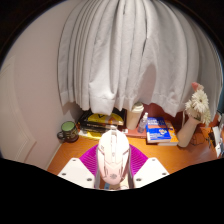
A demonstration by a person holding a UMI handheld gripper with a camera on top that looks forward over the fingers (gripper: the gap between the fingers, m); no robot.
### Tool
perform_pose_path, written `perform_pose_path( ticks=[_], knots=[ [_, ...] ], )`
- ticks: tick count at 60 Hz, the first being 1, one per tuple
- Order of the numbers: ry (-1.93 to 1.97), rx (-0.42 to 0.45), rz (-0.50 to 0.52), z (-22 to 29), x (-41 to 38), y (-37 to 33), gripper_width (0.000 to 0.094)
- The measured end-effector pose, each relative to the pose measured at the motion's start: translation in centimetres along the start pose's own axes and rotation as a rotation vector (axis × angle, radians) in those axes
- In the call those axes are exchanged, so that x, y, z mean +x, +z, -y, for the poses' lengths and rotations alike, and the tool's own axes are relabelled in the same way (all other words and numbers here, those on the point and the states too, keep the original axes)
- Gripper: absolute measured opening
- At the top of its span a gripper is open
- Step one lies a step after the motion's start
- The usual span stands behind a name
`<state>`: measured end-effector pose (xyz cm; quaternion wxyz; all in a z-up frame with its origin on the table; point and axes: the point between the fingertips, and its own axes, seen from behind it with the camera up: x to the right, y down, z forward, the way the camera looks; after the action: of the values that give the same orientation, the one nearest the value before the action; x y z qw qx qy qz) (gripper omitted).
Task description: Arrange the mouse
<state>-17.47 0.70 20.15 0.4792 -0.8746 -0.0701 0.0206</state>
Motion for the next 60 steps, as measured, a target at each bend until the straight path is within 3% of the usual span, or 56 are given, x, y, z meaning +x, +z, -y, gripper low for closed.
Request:
perform_pose_path(
  ticks=[9, 17, 29, 38, 56, 60],
  knots=[
    [0.049, 0.023, -0.049, -2.6, 6.4, -2.4, 0.0386],
    [0.09, -0.08, -0.069, -9.3, 9.8, -0.7, 0.0386],
    [0.111, -0.248, -0.015, -18.6, 9.5, 2.8, 0.0386],
    [0.12, -0.294, -0.002, -22.1, 8.2, 4.9, 0.0386],
    [0.094, -0.313, -0.011, -22.4, 7.9, 5.9, 0.0552],
    [0.096, -0.329, 0.013, -22.4, 7.2, 5.8, 0.0673]
  ],
)
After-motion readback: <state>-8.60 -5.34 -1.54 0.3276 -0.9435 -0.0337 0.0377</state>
